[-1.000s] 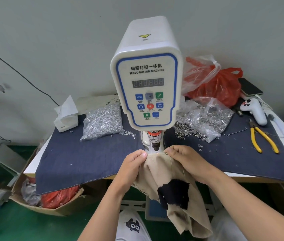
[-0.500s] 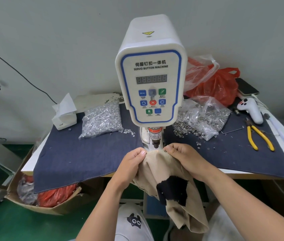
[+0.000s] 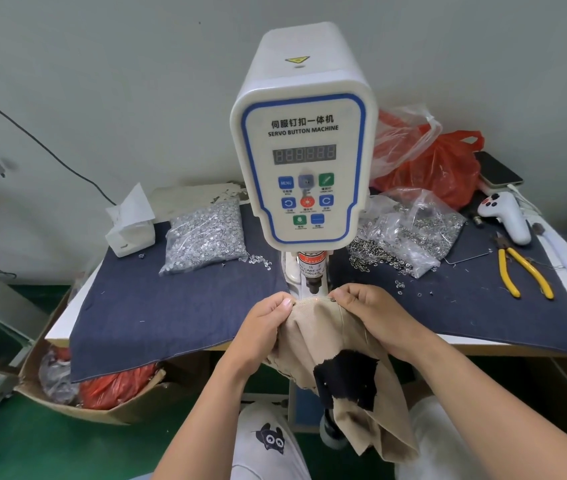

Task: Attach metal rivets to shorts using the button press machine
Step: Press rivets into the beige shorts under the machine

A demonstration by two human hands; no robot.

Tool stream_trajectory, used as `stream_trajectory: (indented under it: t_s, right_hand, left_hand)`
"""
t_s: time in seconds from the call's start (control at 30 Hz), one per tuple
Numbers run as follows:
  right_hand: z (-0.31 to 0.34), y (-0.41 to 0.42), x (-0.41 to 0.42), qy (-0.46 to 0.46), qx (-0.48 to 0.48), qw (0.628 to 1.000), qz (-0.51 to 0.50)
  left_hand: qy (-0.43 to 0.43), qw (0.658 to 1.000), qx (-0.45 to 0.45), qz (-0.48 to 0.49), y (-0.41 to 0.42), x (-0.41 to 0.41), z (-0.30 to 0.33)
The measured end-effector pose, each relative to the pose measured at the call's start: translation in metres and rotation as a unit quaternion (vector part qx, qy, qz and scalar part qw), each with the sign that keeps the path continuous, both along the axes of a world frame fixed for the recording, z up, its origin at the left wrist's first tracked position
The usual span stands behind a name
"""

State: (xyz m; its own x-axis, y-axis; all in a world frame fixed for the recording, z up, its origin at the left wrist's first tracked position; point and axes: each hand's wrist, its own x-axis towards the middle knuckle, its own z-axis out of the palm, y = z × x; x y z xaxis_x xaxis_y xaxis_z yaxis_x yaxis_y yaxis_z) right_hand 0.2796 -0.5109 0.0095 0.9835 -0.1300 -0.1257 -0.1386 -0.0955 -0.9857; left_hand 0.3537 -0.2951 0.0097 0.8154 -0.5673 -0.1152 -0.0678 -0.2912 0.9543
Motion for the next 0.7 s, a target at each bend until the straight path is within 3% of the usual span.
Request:
stream_trajectory:
  t_s: [0.5, 0.7]
  right_hand:
    - [0.005, 0.002, -0.004, 0.000, -0.013, 1.000, -0.003]
    - [0.014, 0.004, -0.009, -0.003, -0.019, 1.000, -0.015]
  left_hand:
    - [-0.002, 1.000, -0.003, 0.008, -0.002, -0.005, 0.004]
    - [0.042, 0.998, -0.049, 0.014, -0.003, -0.014, 0.013]
